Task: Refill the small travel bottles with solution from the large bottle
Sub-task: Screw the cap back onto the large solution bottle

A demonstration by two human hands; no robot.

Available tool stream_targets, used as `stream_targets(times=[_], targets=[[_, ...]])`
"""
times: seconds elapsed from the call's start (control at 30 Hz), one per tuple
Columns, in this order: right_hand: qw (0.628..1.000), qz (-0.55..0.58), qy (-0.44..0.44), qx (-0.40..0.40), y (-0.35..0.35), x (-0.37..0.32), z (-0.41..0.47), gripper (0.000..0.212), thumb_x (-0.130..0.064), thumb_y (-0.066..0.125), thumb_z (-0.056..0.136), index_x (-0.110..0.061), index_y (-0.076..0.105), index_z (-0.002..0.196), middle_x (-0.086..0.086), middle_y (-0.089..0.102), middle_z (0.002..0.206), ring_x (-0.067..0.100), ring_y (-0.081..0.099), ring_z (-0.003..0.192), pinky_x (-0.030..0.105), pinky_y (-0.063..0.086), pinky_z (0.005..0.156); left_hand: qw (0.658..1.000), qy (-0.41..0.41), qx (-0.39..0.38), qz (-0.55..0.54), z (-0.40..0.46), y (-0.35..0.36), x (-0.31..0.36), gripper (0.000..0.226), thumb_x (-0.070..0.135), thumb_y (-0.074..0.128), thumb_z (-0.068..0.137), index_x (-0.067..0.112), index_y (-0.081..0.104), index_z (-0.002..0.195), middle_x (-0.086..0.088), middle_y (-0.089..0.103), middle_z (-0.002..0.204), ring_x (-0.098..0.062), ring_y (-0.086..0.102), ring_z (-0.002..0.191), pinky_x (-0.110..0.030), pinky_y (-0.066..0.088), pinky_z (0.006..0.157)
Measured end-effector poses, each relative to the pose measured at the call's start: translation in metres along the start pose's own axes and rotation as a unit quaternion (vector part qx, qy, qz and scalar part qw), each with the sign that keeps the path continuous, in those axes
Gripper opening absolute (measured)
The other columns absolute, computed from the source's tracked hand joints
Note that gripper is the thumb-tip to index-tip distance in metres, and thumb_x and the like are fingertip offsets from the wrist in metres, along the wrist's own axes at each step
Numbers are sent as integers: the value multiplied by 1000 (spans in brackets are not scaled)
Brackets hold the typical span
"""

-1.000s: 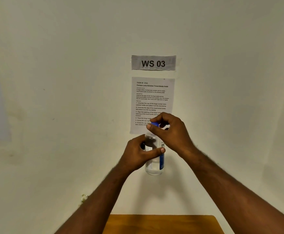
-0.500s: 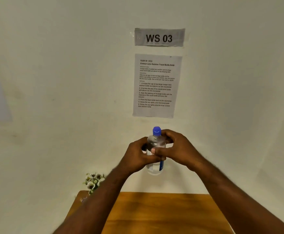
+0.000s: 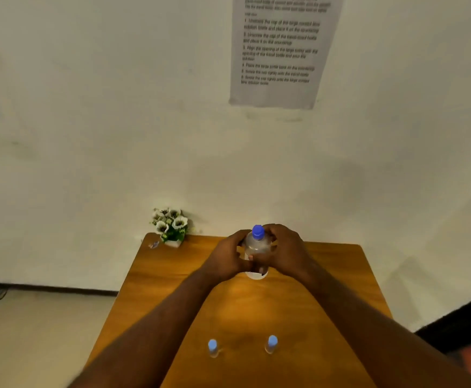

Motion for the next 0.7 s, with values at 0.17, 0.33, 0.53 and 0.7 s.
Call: stream_targets(times=[0.17, 0.33, 0.53, 0.7], targets=[[999, -16, 39, -16, 52, 55, -6, 71, -33, 93, 64, -19, 60, 126, 0, 67, 120, 16, 62, 102, 33, 54, 88, 995, -99, -1, -4, -15, 13, -84, 93, 21, 99, 62, 19, 54, 144, 2, 64, 132, -17, 59, 117, -39, 57, 92], [997, -11, 69, -44, 92, 97, -12, 74, -27, 94, 62, -15, 60, 127, 4, 65, 124, 21, 62, 107, 40, 54, 91, 987, -160, 16, -5, -34, 23, -149, 76, 12, 95, 69, 17, 60, 137, -1, 63, 128, -19, 58, 114, -47, 62, 82], [993, -8, 94, -70, 129, 125, -18, 76, -26, 93, 61, -15, 60, 129, 5, 63, 126, 22, 60, 112, 36, 51, 92, 980, -200, 11, 5, -41, 39, -183, 71, 10, 93, 71, 14, 63, 135, -4, 65, 130, -23, 62, 112, -48, 63, 82], [993, 2, 93, -78, 145, 134, -19, 76, -30, 92, 62, -16, 59, 129, 2, 61, 128, 18, 58, 115, 33, 51, 94, 978, -209, 5, 14, -42, 43, -199, 73, 11, 94, 71, 13, 62, 137, -5, 64, 133, -23, 63, 115, -40, 60, 86]])
Point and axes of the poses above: each hand's wrist, its own z-axis towards the middle knuckle, its own y-axis out of the palm, x = y × z, the point moved 10 cm from there along z, towards the middle knuckle
